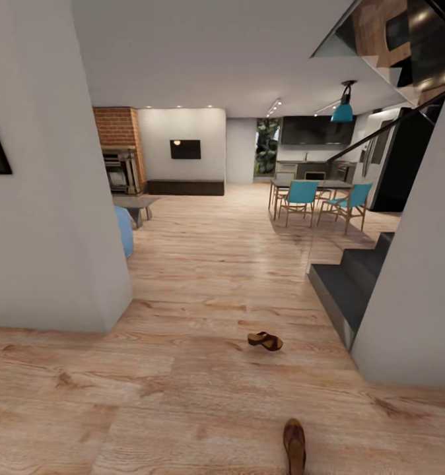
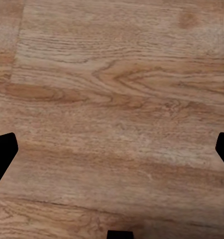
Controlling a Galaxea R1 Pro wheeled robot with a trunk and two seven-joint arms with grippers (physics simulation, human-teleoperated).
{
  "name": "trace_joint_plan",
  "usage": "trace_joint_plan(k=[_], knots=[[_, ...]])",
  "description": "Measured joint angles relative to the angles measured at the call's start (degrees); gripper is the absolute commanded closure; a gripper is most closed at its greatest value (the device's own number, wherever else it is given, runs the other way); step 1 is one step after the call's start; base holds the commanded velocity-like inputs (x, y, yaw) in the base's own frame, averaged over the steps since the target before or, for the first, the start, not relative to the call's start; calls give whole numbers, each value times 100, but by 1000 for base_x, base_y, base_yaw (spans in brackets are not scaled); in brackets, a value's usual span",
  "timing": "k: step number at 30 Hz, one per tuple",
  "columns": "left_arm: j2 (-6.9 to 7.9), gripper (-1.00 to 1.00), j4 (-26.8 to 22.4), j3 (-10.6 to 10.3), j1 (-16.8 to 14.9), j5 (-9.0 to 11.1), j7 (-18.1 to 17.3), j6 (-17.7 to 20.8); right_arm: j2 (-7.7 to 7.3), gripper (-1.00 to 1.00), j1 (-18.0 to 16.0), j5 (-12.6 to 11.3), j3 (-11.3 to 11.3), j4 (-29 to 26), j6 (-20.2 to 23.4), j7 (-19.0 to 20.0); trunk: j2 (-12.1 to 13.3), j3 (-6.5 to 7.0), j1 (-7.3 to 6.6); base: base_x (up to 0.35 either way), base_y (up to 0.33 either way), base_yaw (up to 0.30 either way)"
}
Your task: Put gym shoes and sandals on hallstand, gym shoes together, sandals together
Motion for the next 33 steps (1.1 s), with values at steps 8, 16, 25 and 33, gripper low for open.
trace_joint_plan(k=[8,16,25,33], knots=[[0,-100,0,2,0,0,0,-1,0,-100,0,0,0,0,0,0,-321,-204,176,0,0,-187],[0,-100,0,2,0,0,0,-8,0,-100,0,0,0,0,0,0,-642,-412,352,0,0,-169],[0,-100,0,2,0,0,0,-9,0,-100,0,0,0,0,0,0,-1003,-648,549,0,0,-166],[0,-100,0,2,0,0,1,-9,0,-100,0,0,0,-7,0,0,-1324,-858,725,0,0,-165]])
